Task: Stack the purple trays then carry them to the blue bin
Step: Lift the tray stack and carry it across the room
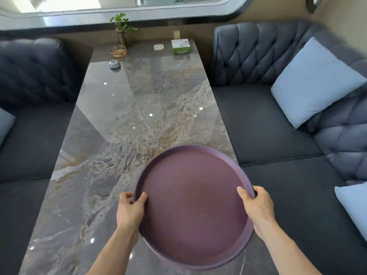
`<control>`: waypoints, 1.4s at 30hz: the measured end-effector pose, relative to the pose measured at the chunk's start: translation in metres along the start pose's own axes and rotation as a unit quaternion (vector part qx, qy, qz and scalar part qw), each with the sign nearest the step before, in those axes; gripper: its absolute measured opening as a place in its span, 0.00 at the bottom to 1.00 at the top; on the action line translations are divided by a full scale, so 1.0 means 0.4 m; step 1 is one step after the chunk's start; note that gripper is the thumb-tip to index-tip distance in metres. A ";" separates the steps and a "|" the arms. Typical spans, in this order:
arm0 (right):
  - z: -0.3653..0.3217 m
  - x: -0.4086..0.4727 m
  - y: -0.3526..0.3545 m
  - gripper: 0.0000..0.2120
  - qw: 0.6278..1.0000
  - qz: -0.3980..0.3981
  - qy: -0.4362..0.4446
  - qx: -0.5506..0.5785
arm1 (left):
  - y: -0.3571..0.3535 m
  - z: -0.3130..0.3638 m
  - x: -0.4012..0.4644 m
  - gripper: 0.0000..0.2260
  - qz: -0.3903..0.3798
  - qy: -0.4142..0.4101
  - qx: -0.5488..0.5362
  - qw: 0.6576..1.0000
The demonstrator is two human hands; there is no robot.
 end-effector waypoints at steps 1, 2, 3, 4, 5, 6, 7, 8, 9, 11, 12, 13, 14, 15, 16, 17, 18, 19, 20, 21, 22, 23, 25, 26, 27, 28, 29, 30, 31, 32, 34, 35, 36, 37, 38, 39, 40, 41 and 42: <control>-0.019 -0.004 0.002 0.24 1.000 -0.011 0.006 0.013 | 0.014 0.010 -0.011 0.19 -0.001 -0.002 -0.014 1.000; -0.046 -0.010 0.006 0.24 0.999 -0.021 0.015 0.025 | 0.034 0.024 -0.025 0.17 -0.002 -0.008 -0.031 0.999; -0.077 -0.019 0.010 0.23 0.999 -0.029 0.026 0.035 | 0.056 0.038 -0.039 0.15 -0.003 -0.015 -0.049 0.999; -0.109 -0.028 0.014 0.23 0.998 -0.033 0.036 0.042 | 0.079 0.055 -0.056 0.13 0.000 -0.024 -0.066 0.998; -0.141 -0.033 0.018 0.24 0.997 -0.034 0.049 0.046 | 0.101 0.073 -0.072 0.12 0.004 -0.034 -0.077 0.996; -0.176 -0.041 0.023 0.26 0.996 -0.035 0.062 0.049 | 0.125 0.092 -0.087 0.12 0.006 -0.045 -0.086 0.995; -0.213 -0.049 0.027 0.26 0.995 -0.036 0.074 0.049 | 0.151 0.111 -0.104 0.12 0.005 -0.054 -0.093 0.994; -0.251 -0.057 0.032 0.27 0.994 -0.036 0.087 0.047 | 0.177 0.130 -0.117 0.12 0.005 -0.064 -0.102 0.993; -0.289 -0.065 0.037 0.28 0.993 -0.034 0.103 0.045 | 0.204 0.148 -0.134 0.12 0.004 -0.073 -0.111 0.991; -0.365 -0.088 0.050 0.28 0.990 -0.030 0.134 0.044 | 0.256 0.177 -0.163 0.13 0.003 -0.091 -0.125 0.988; -0.405 -0.106 0.058 0.28 0.988 -0.027 0.146 0.045 | 0.282 0.192 -0.178 0.14 0.005 -0.105 -0.132 0.986; -0.441 -0.123 0.065 0.29 0.986 -0.024 0.159 0.050 | 0.308 0.207 -0.195 0.15 0.008 -0.122 -0.143 0.982; -0.475 -0.141 0.070 0.29 0.983 -0.019 0.170 0.059 | 0.335 0.220 -0.211 0.18 0.008 -0.141 -0.150 0.979; -0.504 -0.160 0.074 0.29 0.981 -0.013 0.184 0.067 | 0.360 0.231 -0.227 0.22 0.002 -0.159 -0.157 0.975; -0.535 -0.184 0.079 0.29 0.978 -0.007 0.195 0.074 | 0.387 0.242 -0.243 0.25 -0.006 -0.174 -0.166 0.971; -0.561 -0.206 0.082 0.29 0.975 -0.001 0.207 0.080 | 0.413 0.250 -0.256 0.26 -0.011 -0.187 -0.173 0.967; -0.584 -0.230 0.082 0.28 0.973 0.004 0.214 0.084 | 0.441 0.255 -0.265 0.26 -0.012 -0.198 -0.180 0.963; -0.605 -0.253 0.082 0.27 0.971 0.008 0.222 0.088 | 0.470 0.258 -0.276 0.25 -0.014 -0.205 -0.188 0.960; -0.624 -0.279 0.081 0.26 0.971 0.010 0.222 0.092 | 0.498 0.259 -0.286 0.24 -0.018 -0.206 -0.195 0.959; -0.639 -0.304 0.081 0.25 0.970 0.013 0.224 0.097 | 0.527 0.258 -0.294 0.24 -0.019 -0.207 -0.198 0.958; -0.652 -0.330 0.077 0.25 0.969 0.016 0.227 0.101 | 0.556 0.256 -0.304 0.23 -0.020 -0.210 -0.201 0.957; -0.662 -0.352 0.072 0.25 0.968 0.020 0.230 0.102 | 0.585 0.254 -0.310 0.22 -0.021 -0.212 -0.202 0.956; -0.678 -0.401 0.064 0.25 0.967 0.030 0.230 0.105 | 0.636 0.248 -0.314 0.22 -0.021 -0.214 -0.203 0.955; -0.684 -0.426 0.061 0.25 0.967 0.033 0.227 0.108 | 0.658 0.245 -0.316 0.22 -0.022 -0.214 -0.203 0.955; -0.685 -0.447 0.058 0.25 0.968 0.038 0.223 0.113 | 0.677 0.243 -0.317 0.22 -0.026 -0.216 -0.199 0.955; -0.687 -0.470 0.058 0.25 0.968 0.045 0.218 0.117 | 0.692 0.240 -0.316 0.22 -0.029 -0.218 -0.197 0.956; -0.686 -0.490 0.061 0.24 0.967 0.051 0.217 0.120 | 0.704 0.238 -0.319 0.23 -0.032 -0.221 -0.194 0.955; -0.682 -0.508 0.065 0.23 0.967 0.059 0.214 0.122 | 0.711 0.235 -0.319 0.23 -0.037 -0.224 -0.191 0.955; -0.674 -0.524 0.072 0.21 0.967 0.068 0.211 0.124 | 0.715 0.234 -0.321 0.23 -0.044 -0.226 -0.187 0.955; -0.665 -0.541 0.082 0.21 0.968 0.075 0.204 0.126 | 0.715 0.233 -0.328 0.23 -0.055 -0.231 -0.184 0.954; -0.639 -0.569 0.115 0.20 0.968 0.095 0.191 0.130 | 0.699 0.231 -0.351 0.23 -0.077 -0.234 -0.180 0.952; -0.626 -0.584 0.137 0.20 0.968 0.104 0.185 0.132 | 0.683 0.231 -0.368 0.22 -0.092 -0.237 -0.178 0.951; -0.611 -0.597 0.163 0.18 0.968 0.115 0.177 0.138 | 0.663 0.231 -0.386 0.21 -0.107 -0.239 -0.175 0.949; -0.593 -0.609 0.193 0.16 0.967 0.127 0.169 0.143 | 0.640 0.233 -0.405 0.20 -0.124 -0.244 -0.171 0.946; -0.574 -0.622 0.227 0.15 0.965 0.143 0.161 0.147 | 0.612 0.234 -0.426 0.20 -0.141 -0.251 -0.165 0.943; -0.554 -0.640 0.265 0.14 0.963 0.164 0.156 0.149 | 0.577 0.236 -0.448 0.20 -0.157 -0.259 -0.154 0.941; -0.527 -0.653 0.307 0.15 0.959 0.188 0.152 0.150 | 0.539 0.236 -0.474 0.20 -0.172 -0.267 -0.141 0.938; -0.497 -0.667 0.351 0.16 0.955 0.210 0.147 0.150 | 0.501 0.235 -0.505 0.20 -0.189 -0.274 -0.129 0.934; -0.463 -0.682 0.396 0.15 0.952 0.230 0.140 0.147 | 0.460 0.233 -0.537 0.21 -0.207 -0.283 -0.120 0.929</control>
Point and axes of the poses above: each hand's wrist, its own x-axis towards the middle knuckle, its own y-axis out of the back of the hand, z = x × y, the point moved 1 cm from there along x, towards the middle knuckle, and after that the axes turned 12 degrees about y, right-handed, at the moved point
